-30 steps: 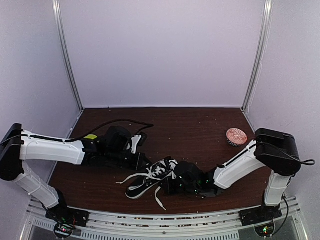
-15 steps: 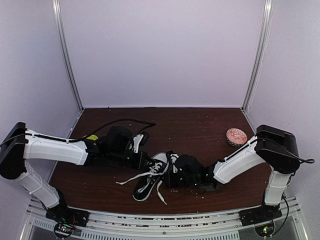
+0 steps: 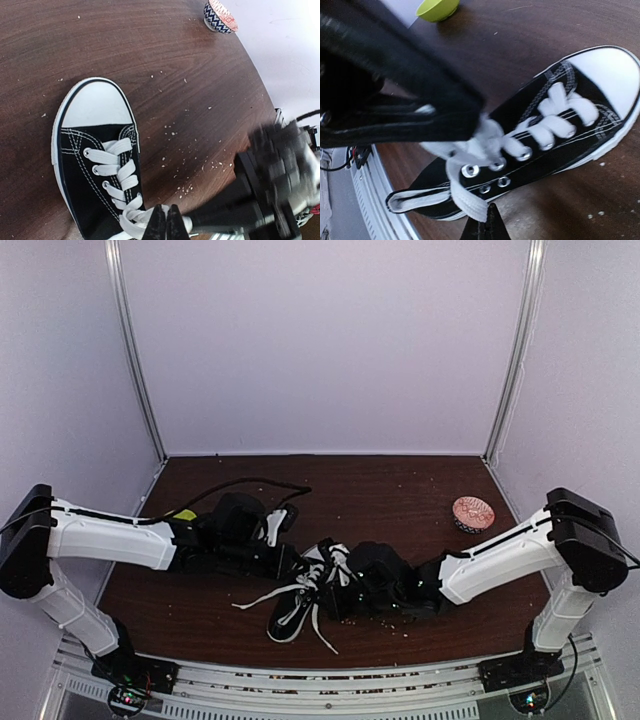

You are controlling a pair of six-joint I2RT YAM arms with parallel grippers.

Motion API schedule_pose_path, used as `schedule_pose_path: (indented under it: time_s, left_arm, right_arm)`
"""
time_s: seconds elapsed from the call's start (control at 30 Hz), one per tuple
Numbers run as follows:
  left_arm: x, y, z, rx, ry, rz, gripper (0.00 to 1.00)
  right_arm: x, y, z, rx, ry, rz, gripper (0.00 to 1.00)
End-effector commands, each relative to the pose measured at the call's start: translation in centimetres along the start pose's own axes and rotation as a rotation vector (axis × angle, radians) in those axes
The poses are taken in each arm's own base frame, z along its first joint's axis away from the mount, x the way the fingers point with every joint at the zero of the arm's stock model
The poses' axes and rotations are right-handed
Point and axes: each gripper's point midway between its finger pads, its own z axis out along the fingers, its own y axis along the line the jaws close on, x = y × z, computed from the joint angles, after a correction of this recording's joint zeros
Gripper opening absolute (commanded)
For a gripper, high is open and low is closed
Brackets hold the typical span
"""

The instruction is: Tie the shoes

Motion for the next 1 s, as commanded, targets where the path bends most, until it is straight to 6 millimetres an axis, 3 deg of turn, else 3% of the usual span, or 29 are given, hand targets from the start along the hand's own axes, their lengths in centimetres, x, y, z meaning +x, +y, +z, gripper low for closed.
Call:
schedule_pose_path:
  time_s: [0.0, 0.17, 0.37, 0.53, 0.7, 0.97]
  left_arm:
    - [-1.3, -0.6, -0.4, 0.017, -0.041, 0.028, 0.0]
    - [-0.9, -1.0, -0.7, 0.049, -0.045, 0.046, 0.0]
    - [1.2, -0.9, -1.0, 0.106, -0.016, 0.055, 0.0]
    - [2.7, -0.7, -0.9, 0.145, 0.006, 0.045, 0.0]
    - [1.9, -1.1, -1.3, 0.147, -0.023, 0.054, 0.0]
    - [0.5, -1.0, -3.3, 0.101, -0.096, 0.089, 0.0]
  right_arm:
    - [1.5, 2.6, 0.0, -0.057, 0.073, -0.053, 0.0]
    - [1.3, 2.6, 0.8, -0.054, 0.061, -0.028, 0.0]
    - [0.5, 1.7, 1.2, -0.026, 0.046, 0.003, 0.0]
    - [-0.1, 2.9, 1.9, -0.06, 0.069, -0.026, 0.0]
    - [-0.4, 4.1, 3.1, -0.085, 0.108, -0.042, 0.0]
    - [0.1, 2.1, 2.7, -0.02, 0.13, -0.019, 0.0]
